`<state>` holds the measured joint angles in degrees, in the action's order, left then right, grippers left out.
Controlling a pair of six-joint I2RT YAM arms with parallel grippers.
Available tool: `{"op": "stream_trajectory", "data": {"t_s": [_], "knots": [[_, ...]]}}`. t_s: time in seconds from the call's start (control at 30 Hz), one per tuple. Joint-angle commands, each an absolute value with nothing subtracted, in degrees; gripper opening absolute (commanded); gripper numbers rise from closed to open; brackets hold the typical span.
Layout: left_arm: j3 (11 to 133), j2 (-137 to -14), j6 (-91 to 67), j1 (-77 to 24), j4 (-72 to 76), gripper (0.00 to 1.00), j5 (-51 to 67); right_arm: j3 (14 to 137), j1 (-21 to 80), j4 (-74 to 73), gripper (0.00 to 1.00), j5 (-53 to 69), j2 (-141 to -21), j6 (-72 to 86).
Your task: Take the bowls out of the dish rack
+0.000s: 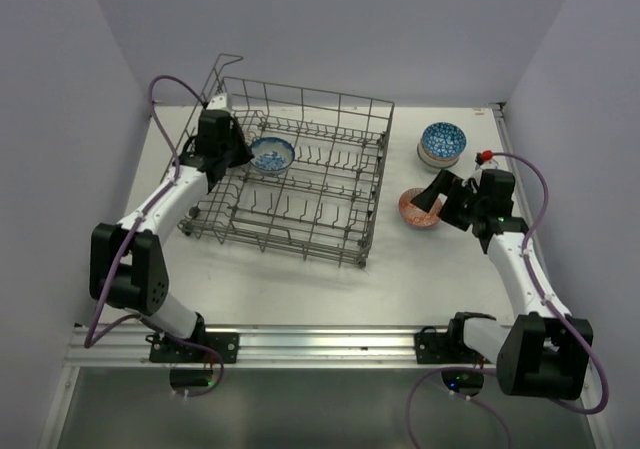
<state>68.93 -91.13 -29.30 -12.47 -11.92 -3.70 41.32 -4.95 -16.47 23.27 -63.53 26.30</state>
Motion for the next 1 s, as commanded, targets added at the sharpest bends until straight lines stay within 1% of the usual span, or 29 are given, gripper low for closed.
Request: {"op": "stream_trajectory", "data": {"t_s": [0.0,0.13,0.23,0.27,0.33,0.37,0.47,0.5,0.6,0.63,0.73,0.83,0.97], "knots": [[68.5,-84.7,-27.6,-12.3,-8.5,0.0,-0.5,44.1,-4.9,-19.2,0.99,19.4,-60.0,25.7],[68.1,-80.8,-24.9,-12.3,-7.6,0.0,-0.3,46.0,-4.8,-21.5,0.99,15.4,-56.3,27.2],[68.0,-78.1,-22.4,-12.3,-6.9,0.0,3.7,49.0,-4.8,-22.9,0.97,12.9,-53.9,28.2],[67.9,-77.6,-22.0,-12.3,-6.7,0.0,4.2,49.8,-4.9,-23.0,0.93,12.8,-53.2,28.3],[67.1,-76.6,-20.9,-12.4,-6.0,0.0,5.1,52.5,-4.7,-22.5,0.9,13.8,-52.4,28.5],[66.3,-75.5,-20.7,-12.5,-5.3,0.0,5.9,53.3,-4.4,-22.0,0.86,14.4,-52.0,28.7],[61.6,-72.0,-18.6,-14.2,-1.0,0.0,6.0,56.6,-2.0,-18.9,0.83,17.7,-52.4,29.7],[60.8,-71.2,-17.5,-14.9,1.5,0.0,5.5,57.8,1.1,-18.8,0.83,18.5,-54.7,29.5],[60.0,-70.0,-16.3,-16.9,1.6,0.0,5.5,64.7,8.0,-20.8,0.83,18.6,-59.7,27.4],[59.9,-69.9,-16.1,-17.3,1.5,0.0,4.8,67.6,12.9,-21.2,0.83,18.0,-62.7,26.4],[58.9,-69.3,-15.4,-19.1,1.9,0.0,4.4,71.8,20.4,-21.4,0.85,14.4,-68.8,25.7],[58.2,-68.6,-15.2,-20.2,1.8,0.0,4.7,74.9,25.6,-21.4,0.86,10.2,-72.8,25.5],[57.7,-67.3,-13.9,-23.6,1.6,0.0,2.4,78.0,30.3,-21.8,0.87,8.4,-80.2,25.0]]}}
